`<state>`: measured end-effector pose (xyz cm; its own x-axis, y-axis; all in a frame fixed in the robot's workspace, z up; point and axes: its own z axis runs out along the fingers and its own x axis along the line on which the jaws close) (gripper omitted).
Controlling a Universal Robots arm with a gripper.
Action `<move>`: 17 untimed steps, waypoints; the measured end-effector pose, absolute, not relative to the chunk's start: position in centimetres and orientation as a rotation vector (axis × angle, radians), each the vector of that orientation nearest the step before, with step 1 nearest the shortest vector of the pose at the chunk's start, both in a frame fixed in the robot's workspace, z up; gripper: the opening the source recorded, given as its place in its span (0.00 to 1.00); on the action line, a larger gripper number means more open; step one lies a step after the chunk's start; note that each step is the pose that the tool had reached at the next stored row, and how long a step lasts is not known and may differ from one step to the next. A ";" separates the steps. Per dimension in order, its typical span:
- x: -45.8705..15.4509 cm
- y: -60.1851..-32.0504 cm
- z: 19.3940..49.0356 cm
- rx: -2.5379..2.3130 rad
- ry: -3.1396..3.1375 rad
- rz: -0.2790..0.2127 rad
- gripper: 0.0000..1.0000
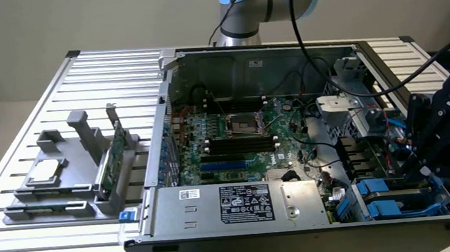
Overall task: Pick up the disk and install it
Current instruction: 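Insert the first disk wire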
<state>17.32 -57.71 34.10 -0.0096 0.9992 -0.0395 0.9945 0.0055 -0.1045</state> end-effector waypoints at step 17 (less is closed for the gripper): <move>17.3 -57.5 34.0 -2.179 -2.194 0.172 0.16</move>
<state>17.35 -57.51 33.97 -0.0096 0.9989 -0.0465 0.9939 0.0045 -0.1103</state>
